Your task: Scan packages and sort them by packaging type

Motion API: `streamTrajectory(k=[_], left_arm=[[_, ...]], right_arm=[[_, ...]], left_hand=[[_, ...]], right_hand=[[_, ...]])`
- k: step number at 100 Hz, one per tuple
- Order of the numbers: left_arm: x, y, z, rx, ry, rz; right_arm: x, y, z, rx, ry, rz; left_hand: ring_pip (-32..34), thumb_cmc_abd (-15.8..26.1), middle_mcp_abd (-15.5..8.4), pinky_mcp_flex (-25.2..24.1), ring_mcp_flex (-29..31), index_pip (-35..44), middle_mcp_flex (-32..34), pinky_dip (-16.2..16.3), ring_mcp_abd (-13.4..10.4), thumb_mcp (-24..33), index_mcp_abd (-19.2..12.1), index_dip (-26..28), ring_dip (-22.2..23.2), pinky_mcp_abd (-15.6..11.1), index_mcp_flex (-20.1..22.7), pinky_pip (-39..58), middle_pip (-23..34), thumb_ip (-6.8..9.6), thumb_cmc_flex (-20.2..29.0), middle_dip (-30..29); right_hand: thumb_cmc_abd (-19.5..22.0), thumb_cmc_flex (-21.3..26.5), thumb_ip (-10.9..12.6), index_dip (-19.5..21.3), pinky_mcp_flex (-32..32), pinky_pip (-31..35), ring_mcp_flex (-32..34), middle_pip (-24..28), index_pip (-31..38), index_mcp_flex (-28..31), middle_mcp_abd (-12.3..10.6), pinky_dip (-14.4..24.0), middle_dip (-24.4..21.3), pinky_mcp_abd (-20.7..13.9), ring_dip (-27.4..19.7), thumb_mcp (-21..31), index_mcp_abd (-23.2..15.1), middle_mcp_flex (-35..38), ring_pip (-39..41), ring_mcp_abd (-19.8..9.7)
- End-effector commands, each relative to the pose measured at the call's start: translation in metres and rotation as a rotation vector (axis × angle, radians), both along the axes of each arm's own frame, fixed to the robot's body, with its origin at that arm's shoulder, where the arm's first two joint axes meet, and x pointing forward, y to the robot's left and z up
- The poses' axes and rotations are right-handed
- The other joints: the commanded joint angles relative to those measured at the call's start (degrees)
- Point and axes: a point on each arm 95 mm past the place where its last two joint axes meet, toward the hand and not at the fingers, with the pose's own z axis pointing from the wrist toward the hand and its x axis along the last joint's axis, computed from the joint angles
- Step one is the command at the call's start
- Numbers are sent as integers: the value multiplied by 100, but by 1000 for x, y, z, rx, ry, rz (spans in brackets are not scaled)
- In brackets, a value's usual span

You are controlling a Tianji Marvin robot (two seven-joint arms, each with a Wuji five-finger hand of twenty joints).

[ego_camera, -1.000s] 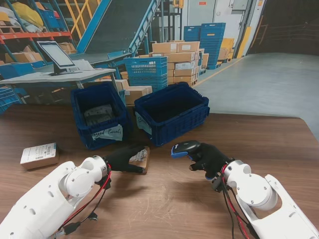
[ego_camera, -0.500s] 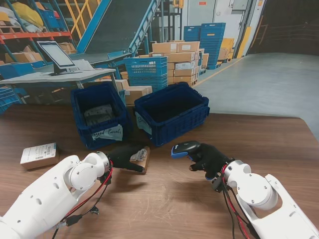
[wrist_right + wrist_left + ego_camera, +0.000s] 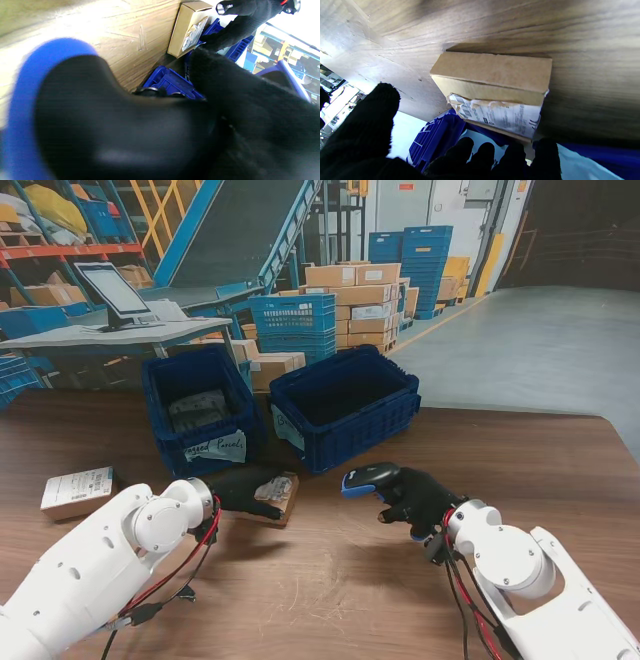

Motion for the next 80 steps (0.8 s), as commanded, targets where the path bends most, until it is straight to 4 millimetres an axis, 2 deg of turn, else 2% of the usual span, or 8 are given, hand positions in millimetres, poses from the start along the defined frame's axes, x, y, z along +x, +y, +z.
streamTrajectory(k=[1,28,48,80], left_arm=[[-6,-5,3,2,0,-24],[-4,-4,14,41,-53,-17],[5,-7,5,68,-43,-37],[10,-5,-2,132,-50,-66]], right_arm=[[-1,4,0,4,9,14],[0,6,-1,8,6,17],[-2,4,-1,9,11,15],[-3,2,-3,9,26,21]], left_hand=[[-4,-116,-30,-47,-128,-53,-167,-29,1,-167,-29,-95,-17,-24,-122,-208,-69,-163,-103,-37],[6,-148,-53,-36,-84,-36,-158,-43,-35,-155,-94,-77,-21,-20,14,-222,-11,-168,-129,130],[-86,-212,-42,-127,-245,-44,-171,-92,-48,-136,-70,-74,-75,-50,1,-298,-68,-185,-167,124],[-288,-551,12,-163,-301,-59,-193,-226,-24,325,-46,-92,-220,-44,-83,-391,-126,-283,-352,-122]], right_hand=[[302,409,3,275,0,-13,65,10,417,313,-8,31,85,-12,149,140,-406,-82,228,-248],[306,408,4,276,3,-14,62,10,416,313,-2,31,88,-16,148,137,-406,-88,226,-242],[303,405,3,276,3,-14,64,8,416,313,5,31,91,-16,148,136,-406,-88,225,-237],[309,408,3,280,1,-16,61,3,415,310,4,31,99,-19,149,133,-401,-91,225,-241]])
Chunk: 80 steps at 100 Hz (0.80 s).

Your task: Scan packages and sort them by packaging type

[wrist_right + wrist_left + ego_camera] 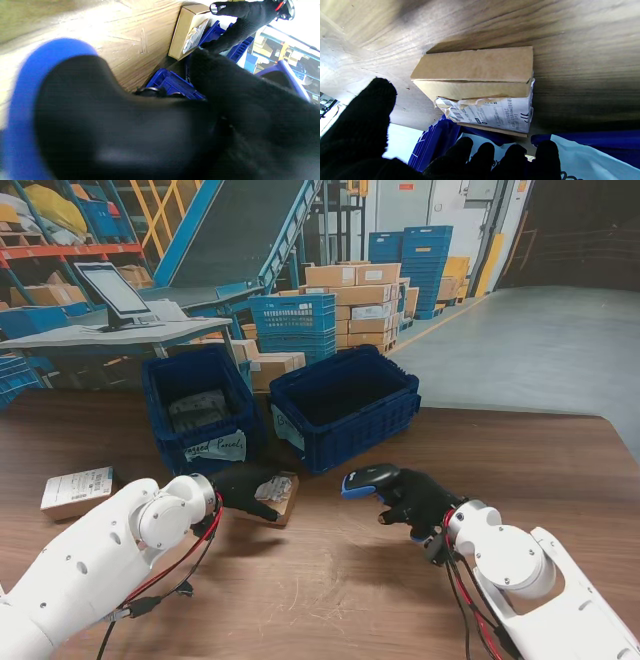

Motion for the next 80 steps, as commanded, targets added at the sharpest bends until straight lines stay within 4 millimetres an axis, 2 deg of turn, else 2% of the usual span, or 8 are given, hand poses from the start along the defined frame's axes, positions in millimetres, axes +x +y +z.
streamTrajectory(k=[1,9,45,66,80], left_arm=[[1,-2,-1,23,1,-18],[2,-2,-2,34,-2,-21],[3,-3,-6,85,10,-48],[5,-3,-11,112,33,-69],[7,-2,-15,114,44,-77]], right_arm=[[-2,3,0,5,12,15],[-2,4,-1,7,13,18],[0,4,0,5,14,25],[1,4,0,6,15,26],[1,3,0,8,16,25]], left_hand=[[-176,-196,12,-73,-219,-63,-193,-117,-24,196,-5,-92,-67,-44,-85,-250,-127,-218,-285,-118],[-193,-323,32,-83,-226,-63,-196,-182,-29,503,10,-105,-120,-57,-92,-268,-132,-271,-380,-233],[-168,-504,160,-61,-209,-70,-213,-223,23,775,182,-143,-131,-30,-42,-240,-152,-321,-439,-334],[80,-587,234,-8,-118,-64,-195,-262,49,1016,305,-188,9,-24,54,-154,-81,-366,-497,-121],[199,-640,203,10,33,-20,-64,-269,53,1086,271,-165,61,-16,178,-105,11,-346,-430,23]], right_hand=[[308,411,4,280,1,-15,62,5,415,310,4,31,91,-19,149,134,-401,-91,226,-242],[304,413,3,281,0,-16,56,5,415,311,7,31,95,-18,149,129,-401,-93,224,-238],[309,421,7,283,-7,-22,54,0,413,311,9,30,106,-19,150,126,-400,-90,228,-218],[309,422,8,286,-11,-25,52,-2,413,310,10,31,110,-10,146,124,-395,-90,222,-236],[307,419,7,288,-11,-25,50,-3,412,309,10,31,111,-9,146,121,-393,-89,222,-232]])
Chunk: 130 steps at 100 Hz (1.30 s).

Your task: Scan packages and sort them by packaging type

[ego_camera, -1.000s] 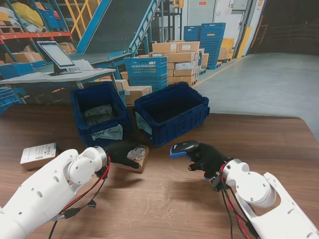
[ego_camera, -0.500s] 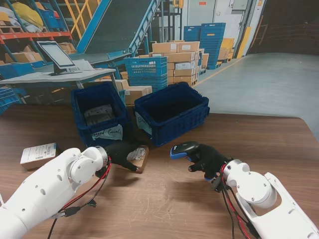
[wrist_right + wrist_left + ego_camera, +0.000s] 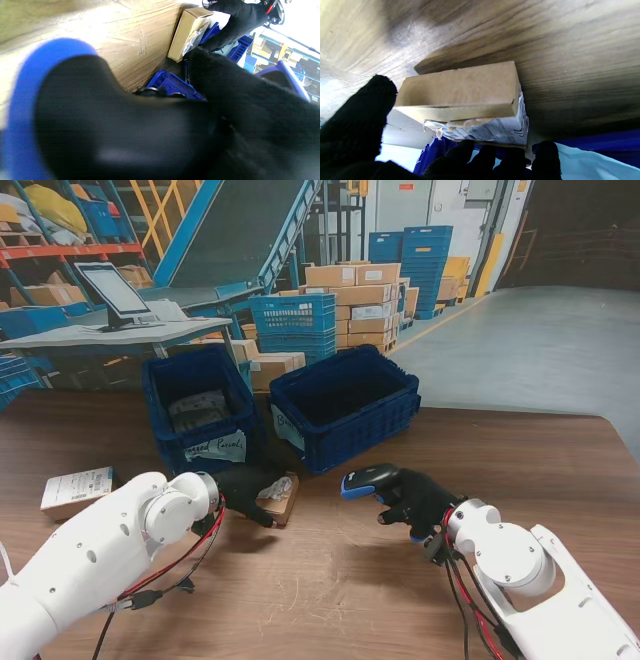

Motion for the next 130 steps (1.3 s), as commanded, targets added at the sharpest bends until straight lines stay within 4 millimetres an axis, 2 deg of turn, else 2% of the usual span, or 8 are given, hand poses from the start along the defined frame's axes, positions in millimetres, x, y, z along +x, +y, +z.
streamTrajectory(k=[1,26,43,72,80,95,113,130], left_arm=[[-2,0,-8,4,35,-7],[-3,0,-19,-27,10,-23],[-5,0,-25,-43,6,-18],[-7,3,-31,-57,-23,2],[-8,3,-31,-55,-4,7],[-11,2,-30,-55,40,6],[-17,-4,-24,-32,79,3],[-22,-9,-21,-20,95,-12]], right_arm=[[-1,3,0,6,8,14],[-1,2,-1,10,14,9],[0,2,-1,13,14,9],[3,4,-1,19,12,11],[3,4,-2,20,15,15],[3,5,-3,21,17,19],[4,5,-3,23,15,14],[3,4,-3,24,14,13]], left_hand=[[292,-233,66,18,141,121,34,-57,35,156,145,55,129,-10,267,-93,125,-134,-107,148],[673,-472,-100,295,1005,283,915,79,43,703,8,315,547,56,771,450,493,-28,34,825],[1010,-510,-234,414,1619,521,1190,235,60,1054,-132,643,1032,81,1216,965,1312,144,253,1305],[1623,-626,-530,605,2283,1229,1619,476,-10,1609,-443,1475,2014,169,1611,1598,2388,241,474,1897],[1398,-553,-495,494,2081,1153,1369,437,38,1435,-375,1495,1921,167,1397,1514,2217,209,395,1805],[819,-264,-252,331,1546,332,686,351,178,614,-97,800,1249,164,983,1184,1406,29,119,1066],[598,51,-36,195,1153,209,445,235,288,-108,127,534,897,179,701,730,1015,0,21,774],[564,262,-17,162,1053,228,466,212,261,-395,141,500,834,167,702,597,925,56,55,748]], right_hand=[[308,419,7,288,-4,-23,52,5,412,309,10,31,61,-9,146,122,-393,-89,223,-231],[310,422,6,290,-2,-22,60,4,411,309,10,32,63,-7,146,120,-392,-89,224,-241],[305,423,5,291,-2,-22,54,2,410,310,18,33,61,-8,146,121,-392,-87,224,-231],[310,418,1,294,-12,-24,53,1,409,308,13,34,61,-12,146,119,-386,-87,226,-229],[312,418,-1,295,-12,-23,54,0,408,308,14,34,60,-9,145,114,-386,-88,225,-230],[315,419,0,296,-11,-21,51,-2,408,308,19,34,59,-6,145,112,-386,-92,225,-223],[315,423,2,297,-13,-22,53,-1,407,309,18,35,59,-5,145,111,-386,-90,225,-227],[316,426,3,297,-11,-20,55,0,407,309,21,35,60,-4,144,110,-386,-92,223,-231]])
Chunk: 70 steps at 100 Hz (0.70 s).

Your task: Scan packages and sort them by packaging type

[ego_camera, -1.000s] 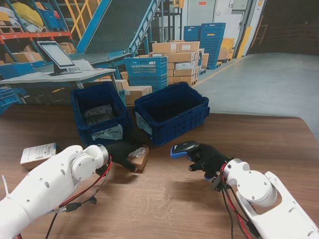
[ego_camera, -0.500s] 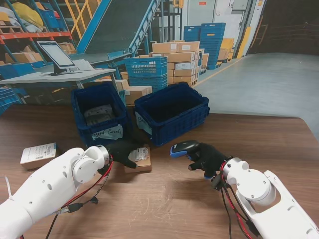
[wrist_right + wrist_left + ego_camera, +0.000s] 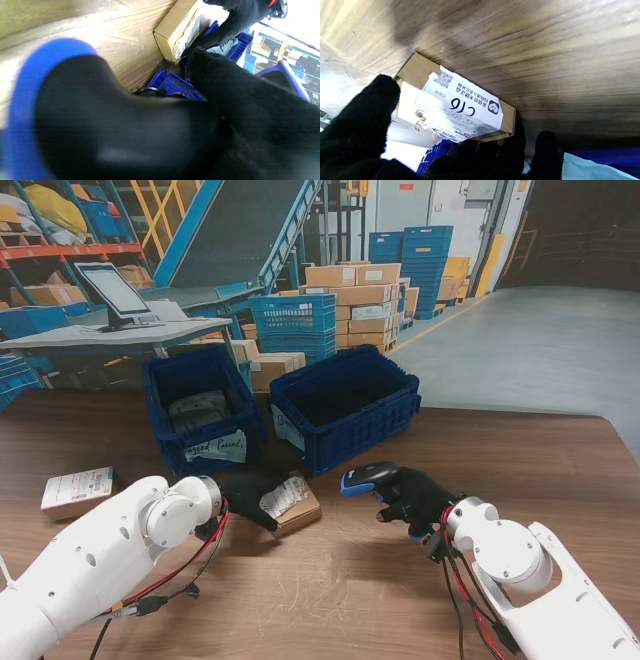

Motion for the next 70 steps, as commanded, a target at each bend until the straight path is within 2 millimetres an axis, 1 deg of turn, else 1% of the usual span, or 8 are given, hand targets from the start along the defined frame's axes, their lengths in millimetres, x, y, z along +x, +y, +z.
streamTrajectory(k=[1,16,34,37,47,48,51,70], left_arm=[[-14,-3,-18,26,61,-24],[-15,-5,-4,22,40,-5],[-17,-7,23,41,2,62],[-18,-7,27,49,-4,72],[-23,-9,39,81,-31,98],[-23,-9,40,83,-33,100],[-25,-10,42,90,-40,106],[-29,-9,46,101,-71,161]], right_arm=[[-3,4,0,8,6,15],[-4,3,0,9,7,12],[-3,4,0,13,1,13],[-3,4,1,13,-1,13],[-3,5,2,15,-8,13],[-3,5,2,15,-8,13],[-3,5,3,16,-10,13],[-2,5,7,17,-20,12]], left_hand=[[-143,155,-112,-117,-234,767,108,-70,127,-118,-68,307,-89,101,398,-246,189,101,-194,-67],[-173,287,-103,-115,-299,777,124,-67,140,-340,-69,299,-136,96,406,-302,103,143,-132,-82],[-197,442,-45,-154,-349,795,198,-73,192,-659,2,299,-187,146,464,-394,-2,145,-159,-105],[-198,523,15,-147,-355,802,317,-71,213,-941,45,296,-204,160,496,-451,-32,163,-86,-95],[-219,613,120,-161,-387,806,350,-76,276,-1088,146,294,-217,200,515,-479,-63,152,-175,-101],[-219,661,123,-147,-383,803,364,-79,281,-1277,148,287,-231,202,524,-496,-100,181,-97,-103],[-219,745,140,-135,-383,794,375,-80,278,-1476,180,277,-244,206,512,-511,-142,206,-63,-108],[-220,833,268,-138,-392,770,453,-81,343,-1661,304,253,-257,258,488,-472,-352,195,-121,-177]], right_hand=[[316,426,3,297,-3,-18,55,5,407,309,20,35,56,-4,144,110,-386,-92,224,-230],[314,428,5,298,-4,-21,53,6,406,308,23,33,56,-8,145,111,-384,-91,225,-222],[313,430,4,303,-6,-20,50,6,405,308,25,34,55,-3,146,108,-373,-88,228,-216],[313,429,5,304,-7,-21,53,5,405,308,25,34,55,-3,145,109,-373,-89,227,-227],[312,431,5,305,-7,-21,49,4,404,308,25,34,56,-4,145,108,-373,-91,224,-220],[312,427,4,305,-7,-21,49,4,404,308,24,34,56,-4,145,107,-373,-91,224,-221],[315,429,5,305,-7,-21,48,4,404,308,26,34,57,-4,145,108,-373,-91,224,-224],[315,431,5,307,-6,-20,47,2,403,309,23,34,59,-3,146,102,-373,-96,225,-218]])
